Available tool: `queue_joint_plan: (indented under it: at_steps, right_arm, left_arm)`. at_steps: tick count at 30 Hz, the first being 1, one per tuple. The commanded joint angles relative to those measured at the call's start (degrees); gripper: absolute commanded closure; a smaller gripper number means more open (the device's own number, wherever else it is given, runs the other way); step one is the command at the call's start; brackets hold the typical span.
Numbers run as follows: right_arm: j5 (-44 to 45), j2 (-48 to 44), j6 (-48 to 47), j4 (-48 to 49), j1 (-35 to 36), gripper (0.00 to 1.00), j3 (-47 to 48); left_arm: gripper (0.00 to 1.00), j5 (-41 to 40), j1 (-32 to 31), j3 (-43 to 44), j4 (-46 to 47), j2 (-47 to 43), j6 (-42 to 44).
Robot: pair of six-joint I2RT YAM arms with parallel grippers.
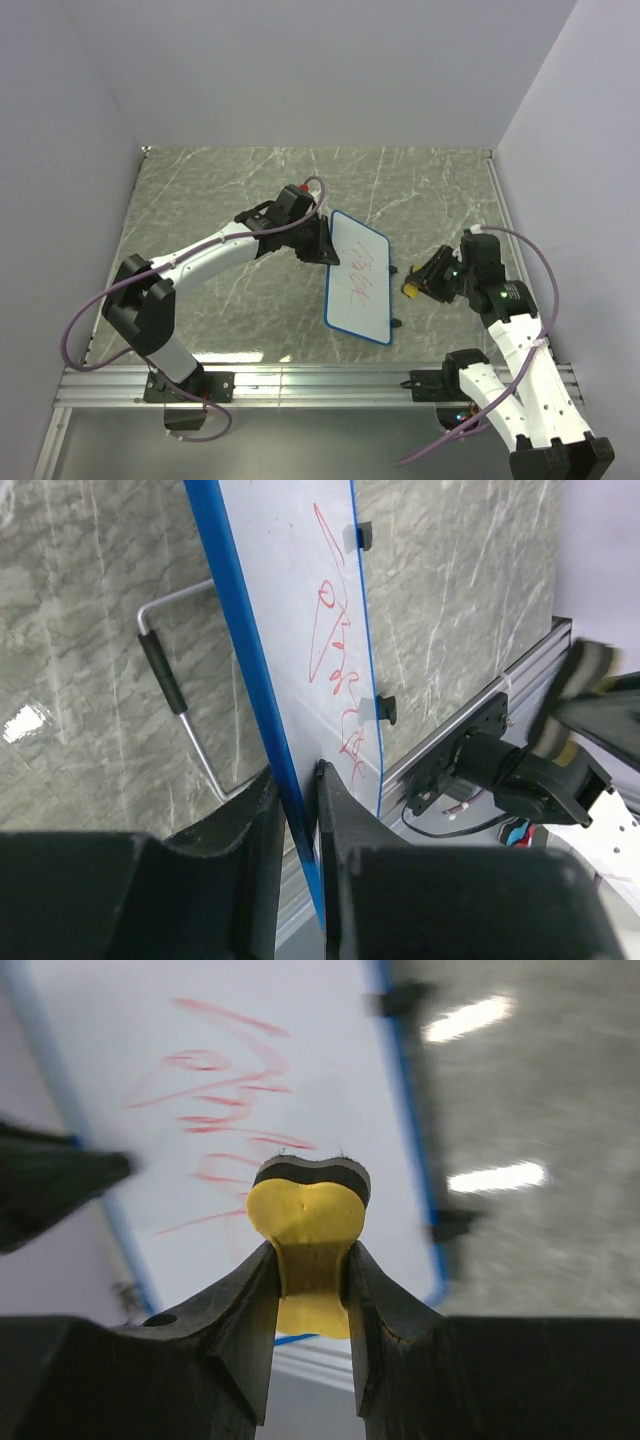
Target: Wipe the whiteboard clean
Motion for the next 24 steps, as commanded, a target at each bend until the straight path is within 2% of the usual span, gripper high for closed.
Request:
queue_joint_plan:
  at_steps: [1, 4, 11, 16, 24]
  right_arm:
    - [-14.83, 1.91, 5.22, 17.37, -0.23, 1.0, -0.22]
    - [-18.1, 6.29, 7.97, 24.94, 0.38, 1.0, 0.92]
    - [-14.95, 18.51, 7.27, 27.5, 3.72, 1.0, 9.88]
    - [-11.44, 24.58, 8.32, 31.8, 6.97, 1.0, 10.77]
    - [-7.73, 29.25, 7.54, 35.14, 9.97, 1.0, 9.8]
  left_arm:
    - [0.96, -3.3, -1.02, 1.18, -1.26, 1.4, 2.96]
    - [1.0, -3.92, -1.46, 1.0, -2.05, 1.84, 3.13]
    - [1.0, -4.89, -1.9, 3.01, -5.12, 4.21, 4.62]
    - [1.0, -4.72, -1.99, 6.09, -6.36, 6.85, 5.94]
    - [1.0, -6.04, -2.25, 9.96, -8.11, 10.01, 5.15]
